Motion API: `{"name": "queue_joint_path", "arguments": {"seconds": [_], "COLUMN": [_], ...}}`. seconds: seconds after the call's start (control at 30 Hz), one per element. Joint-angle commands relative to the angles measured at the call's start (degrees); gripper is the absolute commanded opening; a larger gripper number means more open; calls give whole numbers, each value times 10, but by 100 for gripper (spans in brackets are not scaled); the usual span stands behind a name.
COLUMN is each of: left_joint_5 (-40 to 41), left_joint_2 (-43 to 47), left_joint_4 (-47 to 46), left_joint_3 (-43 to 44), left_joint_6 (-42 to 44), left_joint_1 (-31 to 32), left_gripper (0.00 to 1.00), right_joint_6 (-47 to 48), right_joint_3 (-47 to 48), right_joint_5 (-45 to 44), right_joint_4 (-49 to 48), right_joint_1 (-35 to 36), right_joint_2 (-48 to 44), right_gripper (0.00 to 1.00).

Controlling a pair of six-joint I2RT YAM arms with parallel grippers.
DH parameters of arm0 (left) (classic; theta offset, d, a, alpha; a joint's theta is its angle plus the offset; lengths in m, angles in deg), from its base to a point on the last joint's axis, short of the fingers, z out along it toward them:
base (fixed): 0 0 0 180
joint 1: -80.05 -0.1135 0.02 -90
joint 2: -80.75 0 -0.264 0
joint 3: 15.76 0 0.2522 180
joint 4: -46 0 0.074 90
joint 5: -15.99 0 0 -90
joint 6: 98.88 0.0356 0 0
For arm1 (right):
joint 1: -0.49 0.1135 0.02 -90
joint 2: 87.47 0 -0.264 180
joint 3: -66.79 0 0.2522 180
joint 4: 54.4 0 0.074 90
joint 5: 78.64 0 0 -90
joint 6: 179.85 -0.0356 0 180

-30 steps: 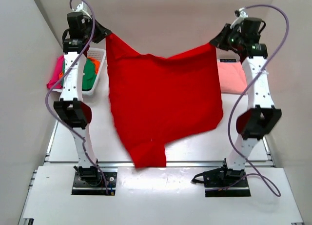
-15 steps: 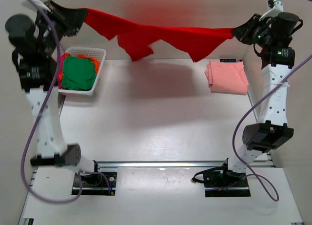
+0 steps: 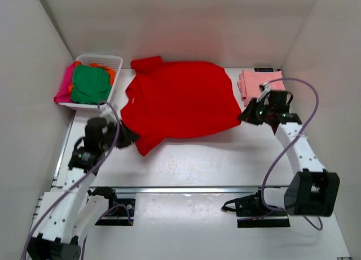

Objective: Fold and stack the t-shirts
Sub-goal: Flatten out the tshirt, then fold the flattened tshirt in 1/3 of the way

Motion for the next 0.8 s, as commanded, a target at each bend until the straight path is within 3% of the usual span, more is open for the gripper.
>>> {"name": "queue_joint_path", "arguments": {"seconds": [0.0, 0.13, 0.33, 0.4, 0.53, 0.77], "left_joint_5": [23, -35, -64, -52, -19, 55], "left_joint_2": [130, 204, 261, 261, 231, 153], "left_joint_4": [53, 108, 217, 225, 207, 83], "left_joint_3": [-87, -176, -152, -136, -92, -61], "left_joint_6": [-46, -86, -68, -67, -66, -63], "left_joint_1": [63, 67, 44, 46, 53, 52], "left_gripper": [0, 0, 0, 0, 0, 0], "right_joint_6": [-9, -50, -61, -77, -53, 10], "right_joint_3": [-64, -153, -251, -235, -212, -182], "right_joint_5": [-81, -125, -108, -127, -112, -82], "right_joint_4": [26, 91, 163, 175, 194, 152], "right_joint_1": [59, 86, 66, 91, 65, 3], "right_joint_2": [-90, -124, -205, -215, -185, -134], "right_gripper": [0, 0, 0, 1, 0, 0]}}
